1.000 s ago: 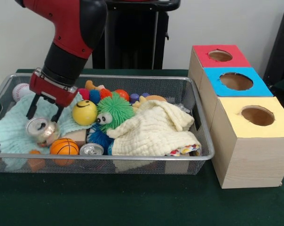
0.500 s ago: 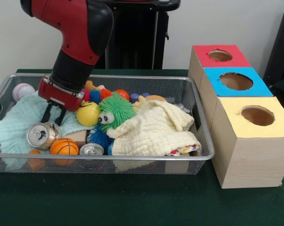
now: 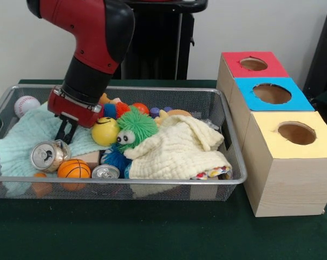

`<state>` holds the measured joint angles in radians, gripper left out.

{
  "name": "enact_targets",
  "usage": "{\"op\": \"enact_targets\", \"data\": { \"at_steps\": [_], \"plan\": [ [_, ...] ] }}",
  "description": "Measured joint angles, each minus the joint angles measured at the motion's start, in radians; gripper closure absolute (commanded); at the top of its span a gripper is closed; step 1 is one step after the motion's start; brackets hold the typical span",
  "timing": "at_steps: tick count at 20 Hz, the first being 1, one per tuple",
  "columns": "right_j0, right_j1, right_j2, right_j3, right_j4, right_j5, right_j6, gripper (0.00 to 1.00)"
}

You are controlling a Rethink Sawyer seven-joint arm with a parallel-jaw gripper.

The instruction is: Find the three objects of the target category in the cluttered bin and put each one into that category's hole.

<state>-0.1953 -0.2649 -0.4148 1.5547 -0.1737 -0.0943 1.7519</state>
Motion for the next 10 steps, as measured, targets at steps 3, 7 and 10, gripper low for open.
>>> {"op": "enact_targets", "data": {
  "at_steps": [3, 7, 10],
  "plan": [
    [0.007, -0.045, 0.012, 0.009, -0.014, 0.006, 0.000, 1.00],
    [0.010, -0.107, 0.039, 0.028, -0.021, 0.028, 0.000, 1.00],
    [0.024, -0.165, 0.056, 0.040, -0.021, 0.061, 0.000, 1.00]
  ]
}}
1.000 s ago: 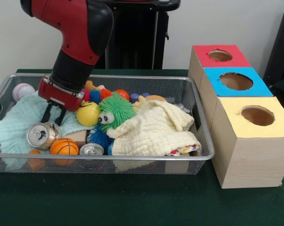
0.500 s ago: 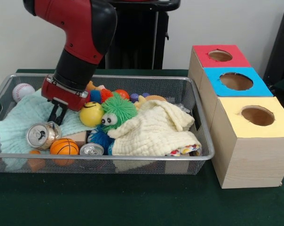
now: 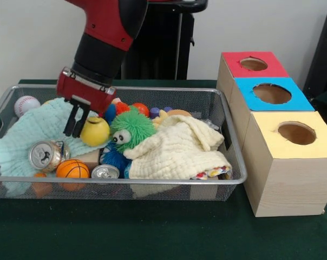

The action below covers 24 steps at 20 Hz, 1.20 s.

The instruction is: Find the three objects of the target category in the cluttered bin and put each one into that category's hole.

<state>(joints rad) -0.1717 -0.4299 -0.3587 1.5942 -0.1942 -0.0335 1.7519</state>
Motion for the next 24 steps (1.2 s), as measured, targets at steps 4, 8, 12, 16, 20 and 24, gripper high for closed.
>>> {"op": "enact_targets", "data": {
  "at_steps": [4, 8, 12, 16, 20, 24],
  "plan": [
    [0.046, -0.070, 0.004, 0.002, 0.000, 0.062, 0.000, 1.00],
    [0.088, -0.115, 0.005, 0.002, 0.000, 0.102, 0.000, 1.00],
    [0.129, -0.127, -0.011, 0.000, 0.000, 0.110, 0.000, 1.00],
    [0.172, -0.106, -0.051, -0.003, 0.000, 0.110, 0.000, 1.00],
    [0.201, -0.058, -0.102, -0.005, 0.000, 0.110, 0.000, 1.00],
    [0.201, -0.015, -0.134, -0.005, 0.000, 0.110, 0.000, 1.00]
  ]
}}
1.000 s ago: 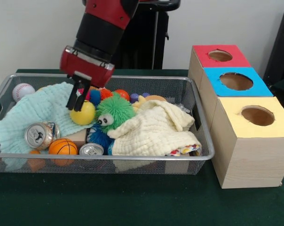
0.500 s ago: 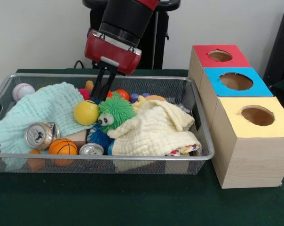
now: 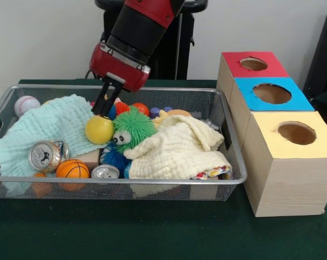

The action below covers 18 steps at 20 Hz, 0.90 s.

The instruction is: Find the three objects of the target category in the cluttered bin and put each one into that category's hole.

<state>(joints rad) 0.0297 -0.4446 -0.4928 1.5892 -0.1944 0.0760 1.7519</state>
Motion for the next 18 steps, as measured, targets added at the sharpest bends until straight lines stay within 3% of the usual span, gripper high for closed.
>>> {"op": "enact_targets", "data": {
  "at_steps": [4, 5, 12, 18],
  "plan": [
    [-0.003, 0.030, -0.027, 0.000, 0.000, 0.000, 0.000, 1.00],
    [-0.003, 0.036, -0.033, 0.000, 0.000, 0.000, 0.000, 0.00],
    [-0.025, 0.048, -0.045, -0.001, 0.000, -0.007, 0.000, 0.00],
    [-0.063, 0.070, -0.045, -0.009, 0.000, -0.073, 0.000, 0.00]
  ]
}}
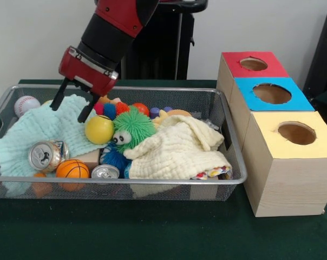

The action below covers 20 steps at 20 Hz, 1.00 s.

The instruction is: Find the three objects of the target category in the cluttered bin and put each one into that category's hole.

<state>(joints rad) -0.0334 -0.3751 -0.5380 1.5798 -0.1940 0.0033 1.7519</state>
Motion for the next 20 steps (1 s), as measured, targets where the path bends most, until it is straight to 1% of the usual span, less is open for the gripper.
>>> {"op": "enact_targets", "data": {
  "at_steps": [4, 6, 8, 14, 20],
  "plan": [
    [-0.021, 0.040, -0.005, -0.020, 0.000, -0.064, 0.000, 0.00],
    [-0.025, 0.049, -0.005, -0.025, 0.000, -0.075, 0.000, 0.00],
    [-0.036, 0.075, -0.005, -0.036, 0.000, -0.095, 0.000, 0.00],
    [-0.074, 0.148, -0.004, -0.070, 0.000, -0.100, 0.000, 0.00],
    [-0.099, 0.204, -0.004, -0.087, 0.005, -0.101, 0.000, 0.00]
  ]
}}
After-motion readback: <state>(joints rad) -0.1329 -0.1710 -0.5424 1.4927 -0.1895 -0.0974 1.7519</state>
